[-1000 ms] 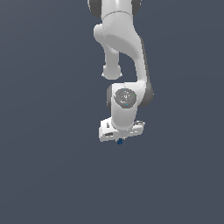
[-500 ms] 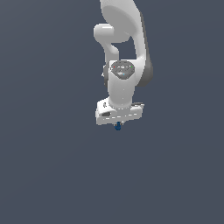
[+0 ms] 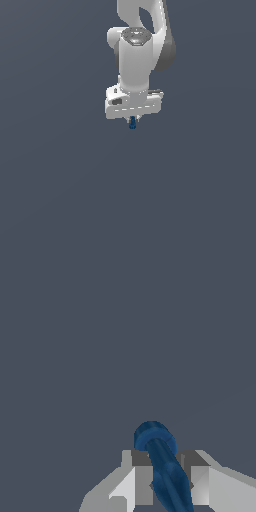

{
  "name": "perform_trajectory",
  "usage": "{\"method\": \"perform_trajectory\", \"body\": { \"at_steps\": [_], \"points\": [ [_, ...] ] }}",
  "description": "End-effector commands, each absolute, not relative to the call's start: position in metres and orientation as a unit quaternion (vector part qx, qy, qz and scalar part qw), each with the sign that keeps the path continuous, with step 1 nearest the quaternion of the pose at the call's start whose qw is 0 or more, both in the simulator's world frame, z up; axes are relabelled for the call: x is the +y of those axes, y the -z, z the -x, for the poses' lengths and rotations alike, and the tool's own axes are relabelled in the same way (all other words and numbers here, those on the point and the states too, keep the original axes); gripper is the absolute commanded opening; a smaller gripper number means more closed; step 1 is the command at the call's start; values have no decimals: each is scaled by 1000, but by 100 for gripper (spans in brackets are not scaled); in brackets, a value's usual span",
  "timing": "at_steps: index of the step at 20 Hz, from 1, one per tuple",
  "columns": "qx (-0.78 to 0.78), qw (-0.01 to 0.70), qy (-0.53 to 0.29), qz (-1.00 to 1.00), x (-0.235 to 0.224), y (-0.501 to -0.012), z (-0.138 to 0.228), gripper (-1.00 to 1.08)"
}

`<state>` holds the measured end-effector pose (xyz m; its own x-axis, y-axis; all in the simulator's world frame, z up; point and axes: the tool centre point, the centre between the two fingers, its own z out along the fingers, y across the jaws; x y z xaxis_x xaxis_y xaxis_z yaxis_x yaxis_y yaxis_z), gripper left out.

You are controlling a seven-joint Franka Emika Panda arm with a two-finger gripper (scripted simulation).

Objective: Pick up the object and move it to a goal position.

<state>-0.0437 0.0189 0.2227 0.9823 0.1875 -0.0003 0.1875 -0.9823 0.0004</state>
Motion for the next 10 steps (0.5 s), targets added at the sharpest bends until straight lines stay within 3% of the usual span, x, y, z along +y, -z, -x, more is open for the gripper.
{"method": "perform_trajectory", "body": {
  "at_steps": [1, 10],
  "points": [
    [94, 0, 0, -996, 16, -243, 57, -100],
    [94, 0, 0, -996, 7, -302, 95, -100]
  ]
}}
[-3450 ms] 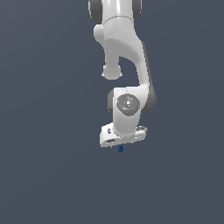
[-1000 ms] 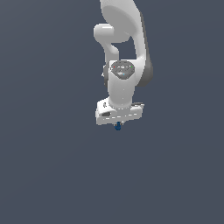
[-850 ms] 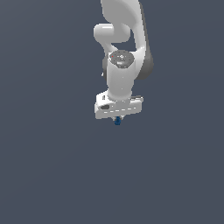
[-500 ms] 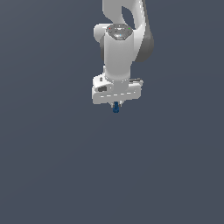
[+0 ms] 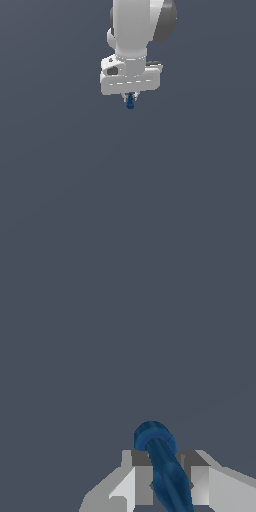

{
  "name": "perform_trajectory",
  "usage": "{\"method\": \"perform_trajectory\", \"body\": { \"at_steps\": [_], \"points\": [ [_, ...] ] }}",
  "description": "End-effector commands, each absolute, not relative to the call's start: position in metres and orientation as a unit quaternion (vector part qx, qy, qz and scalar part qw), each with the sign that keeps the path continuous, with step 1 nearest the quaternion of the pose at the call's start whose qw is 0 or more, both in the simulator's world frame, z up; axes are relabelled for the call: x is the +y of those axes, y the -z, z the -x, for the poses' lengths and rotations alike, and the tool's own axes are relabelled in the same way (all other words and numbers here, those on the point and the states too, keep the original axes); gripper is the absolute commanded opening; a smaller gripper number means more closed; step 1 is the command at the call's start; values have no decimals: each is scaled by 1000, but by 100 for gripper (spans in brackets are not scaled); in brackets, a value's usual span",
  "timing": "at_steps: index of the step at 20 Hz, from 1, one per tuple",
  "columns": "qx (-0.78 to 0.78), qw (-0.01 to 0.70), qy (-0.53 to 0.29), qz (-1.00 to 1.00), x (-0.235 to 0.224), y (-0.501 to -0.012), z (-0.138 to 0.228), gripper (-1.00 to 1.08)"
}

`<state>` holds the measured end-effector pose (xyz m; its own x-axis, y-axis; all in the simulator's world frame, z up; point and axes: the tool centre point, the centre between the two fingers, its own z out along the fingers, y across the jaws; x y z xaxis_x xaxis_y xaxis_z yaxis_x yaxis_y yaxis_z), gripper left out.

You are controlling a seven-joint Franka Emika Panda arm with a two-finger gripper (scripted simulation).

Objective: Pick up the object and move it to a goal position.

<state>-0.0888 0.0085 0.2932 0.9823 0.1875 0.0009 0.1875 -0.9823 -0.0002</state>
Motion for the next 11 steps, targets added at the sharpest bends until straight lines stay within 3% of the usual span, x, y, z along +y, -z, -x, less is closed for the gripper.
{"method": "perform_trajectory", "body": {
  "at_steps": [1, 11],
  "points": [
    [-94, 0, 0, 996, 7, -306, 97, -100],
    [-94, 0, 0, 996, 3, -331, 111, -100]
  ]
}}
